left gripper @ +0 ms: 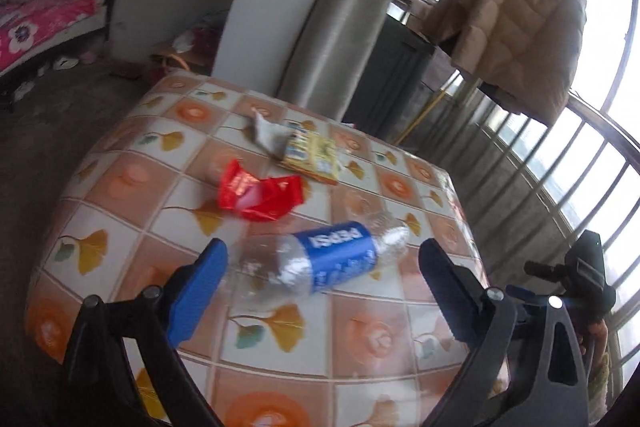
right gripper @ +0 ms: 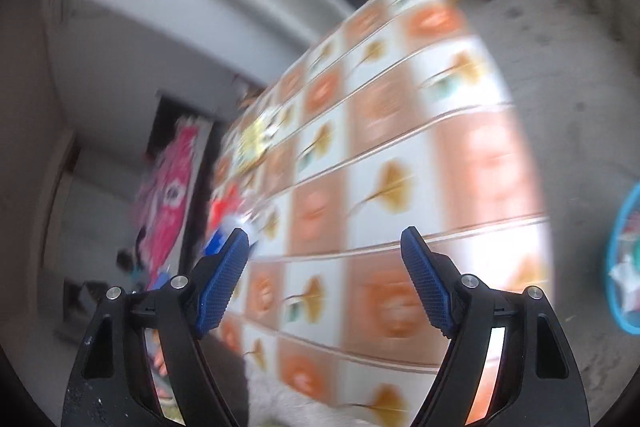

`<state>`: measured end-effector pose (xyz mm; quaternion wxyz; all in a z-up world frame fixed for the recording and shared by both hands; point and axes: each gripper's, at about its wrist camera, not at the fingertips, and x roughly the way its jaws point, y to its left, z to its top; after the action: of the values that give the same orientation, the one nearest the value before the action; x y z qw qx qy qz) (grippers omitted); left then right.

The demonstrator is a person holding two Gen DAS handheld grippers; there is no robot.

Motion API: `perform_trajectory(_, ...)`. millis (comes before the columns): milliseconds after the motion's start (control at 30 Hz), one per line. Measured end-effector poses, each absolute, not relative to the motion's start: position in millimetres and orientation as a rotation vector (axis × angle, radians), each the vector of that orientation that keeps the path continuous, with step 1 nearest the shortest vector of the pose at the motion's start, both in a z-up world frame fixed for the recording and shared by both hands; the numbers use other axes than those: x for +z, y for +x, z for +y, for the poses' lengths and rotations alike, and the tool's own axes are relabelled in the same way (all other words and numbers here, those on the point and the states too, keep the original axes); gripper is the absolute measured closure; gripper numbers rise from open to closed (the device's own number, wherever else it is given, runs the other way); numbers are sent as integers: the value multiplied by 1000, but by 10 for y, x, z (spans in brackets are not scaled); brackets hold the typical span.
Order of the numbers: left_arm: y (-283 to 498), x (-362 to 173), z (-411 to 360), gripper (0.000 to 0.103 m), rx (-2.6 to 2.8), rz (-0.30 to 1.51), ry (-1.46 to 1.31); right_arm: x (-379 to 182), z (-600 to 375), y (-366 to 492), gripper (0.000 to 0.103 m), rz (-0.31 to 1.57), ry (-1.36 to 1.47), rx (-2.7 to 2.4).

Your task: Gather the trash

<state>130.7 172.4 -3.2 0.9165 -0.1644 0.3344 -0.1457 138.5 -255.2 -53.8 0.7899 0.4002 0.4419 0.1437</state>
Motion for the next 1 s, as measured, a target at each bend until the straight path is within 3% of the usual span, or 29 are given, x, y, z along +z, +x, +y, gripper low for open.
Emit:
perform_trajectory(333, 1824, -651, 1855, 9, -313, 846, -521, -754, -1230, 2012, 27, 1135, 882, 474)
perform_trajectory(633, 1727, -890, 1624, 9, -555, 967, -724, -815, -1125, 2053, 27, 1183, 882, 448)
perform_trajectory(1000, 1261, -805, 890, 9, -831, 1012, -757, -865, -1244, 1995, 28, 1173, 893, 410)
